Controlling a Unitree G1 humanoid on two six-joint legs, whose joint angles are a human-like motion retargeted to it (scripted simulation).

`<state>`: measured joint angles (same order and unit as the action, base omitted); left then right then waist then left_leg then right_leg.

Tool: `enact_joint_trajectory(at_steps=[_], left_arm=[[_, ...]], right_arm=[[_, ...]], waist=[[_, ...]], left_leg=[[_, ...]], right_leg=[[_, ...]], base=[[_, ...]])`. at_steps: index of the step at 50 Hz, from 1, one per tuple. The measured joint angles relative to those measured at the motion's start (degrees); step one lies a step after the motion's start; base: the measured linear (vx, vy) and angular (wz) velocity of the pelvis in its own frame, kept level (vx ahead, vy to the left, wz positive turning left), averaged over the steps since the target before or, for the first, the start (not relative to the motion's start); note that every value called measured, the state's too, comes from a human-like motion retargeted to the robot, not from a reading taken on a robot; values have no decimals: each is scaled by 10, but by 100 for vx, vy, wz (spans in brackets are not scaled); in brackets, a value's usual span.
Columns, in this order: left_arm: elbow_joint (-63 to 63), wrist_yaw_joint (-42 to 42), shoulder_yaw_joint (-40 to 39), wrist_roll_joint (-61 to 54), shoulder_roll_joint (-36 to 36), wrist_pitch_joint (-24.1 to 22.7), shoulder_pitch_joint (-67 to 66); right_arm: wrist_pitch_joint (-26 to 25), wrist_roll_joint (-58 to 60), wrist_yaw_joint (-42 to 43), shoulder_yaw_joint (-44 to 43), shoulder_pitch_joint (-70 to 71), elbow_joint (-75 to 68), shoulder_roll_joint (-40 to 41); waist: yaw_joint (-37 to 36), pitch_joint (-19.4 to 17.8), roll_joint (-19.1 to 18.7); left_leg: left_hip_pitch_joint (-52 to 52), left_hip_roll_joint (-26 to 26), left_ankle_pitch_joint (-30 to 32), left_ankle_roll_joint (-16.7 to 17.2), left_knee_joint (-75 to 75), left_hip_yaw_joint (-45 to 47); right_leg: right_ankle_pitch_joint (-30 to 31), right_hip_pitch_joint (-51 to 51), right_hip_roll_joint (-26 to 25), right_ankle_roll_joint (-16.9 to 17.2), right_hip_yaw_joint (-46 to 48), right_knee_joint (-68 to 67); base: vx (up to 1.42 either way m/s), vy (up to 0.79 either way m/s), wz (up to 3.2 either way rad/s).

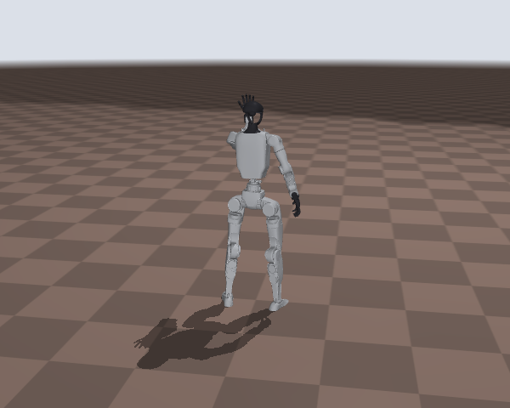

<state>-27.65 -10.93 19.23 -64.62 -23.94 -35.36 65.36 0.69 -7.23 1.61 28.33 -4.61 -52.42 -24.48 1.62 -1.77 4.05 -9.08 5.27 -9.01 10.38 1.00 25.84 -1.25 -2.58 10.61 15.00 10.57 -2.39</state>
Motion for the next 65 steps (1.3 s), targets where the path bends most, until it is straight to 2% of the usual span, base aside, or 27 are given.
enact_joint_trajectory(at_steps=[2, 3, 5, 6, 8, 10, 13, 15, 17, 20, 22, 24, 28, 31, 35, 38, 41, 43, 45, 48, 52, 55, 57, 60, 62, 65], left_arm=[[-48, -9, -13, 182, -35, -8, 55], [-59, -45, -28, 308, -59, -2, 80], [-56, -168, -54, 564, -116, 43, 113], [-32, -228, -60, 650, -144, 77, 114], [43, -317, -57, 765, -200, 150, 110], [159, -315, -23, 787, -248, 192, 110], [365, -145, 110, 717, -307, 198, 166], [478, -10, 241, 642, -338, 199, 217], [542, 142, 401, 550, -363, 216, 262], [516, 354, 610, 443, -413, 259, 303], [434, 441, 610, 420, -464, 276, 247], [347, 477, 610, 382, -518, 281, 204], [244, 464, 610, 299, -589, 276, 190], [246, 388, 610, 290, -590, 252, 259], [351, 229, 602, 347, -522, 195, 389], [472, 86, 563, 410, -445, 171, 451], [584, -67, 536, 496, -372, 180, 488], [628, -120, 536, 533, -342, 195, 498], [638, -109, 553, 527, -328, 198, 495], [574, 33, 604, 420, -359, 181, 465], [387, 258, 610, 296, -469, 210, 331], [234, 419, 610, 296, -558, 250, 222], [163, 486, 610, 319, -596, 257, 179], [125, 468, 610, 315, -623, 243, 173], [160, 392, 610, 279, -609, 225, 215], [282, 278, 610, 241, -548, 195, 315]], right_arm=[[11, 35, -39, 6, -3, 5, -7], [19, 48, -54, 7, -3, 7, -12], [32, 61, -63, 3, -5, 11, -19], [36, 59, -54, -2, -9, 13, -20], [40, 47, -34, -13, -19, 17, -22], [41, 27, -31, -18, -25, 17, -25], [32, 16, -52, -13, -22, 8, -31], [24, 6, -62, 2, -13, 0, -37], [11, 7, -73, 21, 2, -5, -45], [-6, 26, -97, 30, 22, 3, -58], [-11, 38, -104, 13, 28, 21, -87], [-12, 36, -99, -10, 26, 42, -96], [-11, 2, -64, -52, 3, 69, -85], [-11, -9, -46, -62, -16, 62, -77], [-7, 9, -48, -44, -23, 23, -67], [2, 15, -42, -23, -19, -8, -61], [12, 1, -19, -12, -19, -25, -56], [17, -14, -2, -9, -22, -28, -52], [20, -28, 5, -7, -23, -27, -50], [16, -40, -7, -5, -17, -17, -53], [2, -25, -39, -18, -11, 10, -90], [-8, 11, -76, -31, -7, 41, -121], [-10, 31, -93, -42, -10, 60, -130], [-8, 33, -84, -55, -24, 79, -123], [-5, 19, -63, -56, -33, 78, -112], [0, 3, -43, -47, -37, 59, -101]], waist=[[0, 3, -1], [2, 3, -2], [4, 4, -6], [3, 5, -9], [0, 8, -14], [-3, 12, -20], [-7, 16, -30], [-8, 18, -37], [-6, 18, -44], [-4, 16, -57], [-6, 12, -85], [-9, 8, -97], [-27, 4, -97], [-41, 5, -94], [-42, 4, -81], [-30, -1, -74], [-20, -6, -70], [-17, -8, -69], [-18, -9, -68], [-25, -12, -73], [-39, -15, -108], [-41, -19, -134], [-41, -21, -142], [-45, -22, -139], [-46, -21, -130], [-38, -23, -121]], left_leg=[[2, 3, 0, 4, -1, 2], [3, 5, 0, 5, -2, 2], [3, 7, -1, 7, -4, 0], [3, 8, -1, 9, -5, -1], [3, 10, -2, 11, -7, -4], [3, 10, -3, 11, -9, -10], [4, 9, -2, 11, -12, -18], [4, 9, -2, 13, -13, -20], [4, 11, -1, 16, -13, -19], [5, 15, 1, 23, -12, -10], [5, 20, 3, 28, -10, 1], [5, 25, 4, 32, -9, 12], [6, 32, 8, 38, -5, 29], [11, 32, 11, 39, -2, 26], [20, 25, 14, 38, -2, 1], [27, 16, 17, 38, -3, -26], [33, 8, 20, 38, -3, -52], [36, 4, 22, 39, -3, -64], [38, 1, 23, 40, -2, -71], [35, 0, 26, 42, 2, -67], [32, 6, 27, 45, 6, -44], [32, 13, 26, 46, 6, -23], [33, 16, 26, 46, 4, -12], [34, 19, 25, 46, 3, -3], [35, 17, 25, 46, 3, -6], [36, 12, 27, 46, 4, -20]], right_leg=[[2, 2, -4, 0, -1, 1], [2, 2, -5, 0, -1, 2], [3, 0, -7, 0, 1, 2], [2, -1, -7, 0, 2, 2], [1, -5, -8, 0, 6, 2], [0, -8, -7, 0, 11, 1], [-3, -13, -5, 0, 20, -1], [-5, -15, -4, 0, 24, -2], [-6, -14, -5, 0, 26, -3], [-3, -8, -10, 0, 21, -4], [1, -2, -17, 0, 13, -2], [6, 5, -24, 0, 4, 0], [14, 15, -35, 0, -8, 6], [16, 17, -36, 0, -5, 8], [12, 12, -25, 0, 15, 8], [6, 3, -13, 0, 39, 5], [1, -6, -3, 0, 62, 3], [-1, -10, 3, 0, 72, 3], [-1, -13, 6, 0, 78, 3], [1, -13, 6, 0, 77, 4], [8, -1, -3, 0, 58, 6], [15, 11, -12, 0, 40, 7], [19, 18, -17, 0, 31, 7], [22, 24, -20, 0, 23, 8], [22, 24, -19, 0, 25, 8], [18, 17, -11, 0, 37, 7]], base=[[0, 0, 0], [0, 0, 0], [0, 0, 0], [0, 0, 0], [1, 0, 9], [1, 0, 23], [0, 0, 24], [0, 0, 9], [0, 0, 0], [-2, -2, -17], [-3, -5, -41], [-3, -6, -47], [-3, -6, -33], [-1, 0, 7], [-1, 4, 52], [-1, 6, 78], [-1, 6, 74], [-1, 5, 51], [-2, 3, 29], [-1, 0, -6], [-2, -2, -46], [-3, -3, -58], [-2, -3, -48], [-1, -1, -21], [0, 0, 0], [0, 4, 40]])
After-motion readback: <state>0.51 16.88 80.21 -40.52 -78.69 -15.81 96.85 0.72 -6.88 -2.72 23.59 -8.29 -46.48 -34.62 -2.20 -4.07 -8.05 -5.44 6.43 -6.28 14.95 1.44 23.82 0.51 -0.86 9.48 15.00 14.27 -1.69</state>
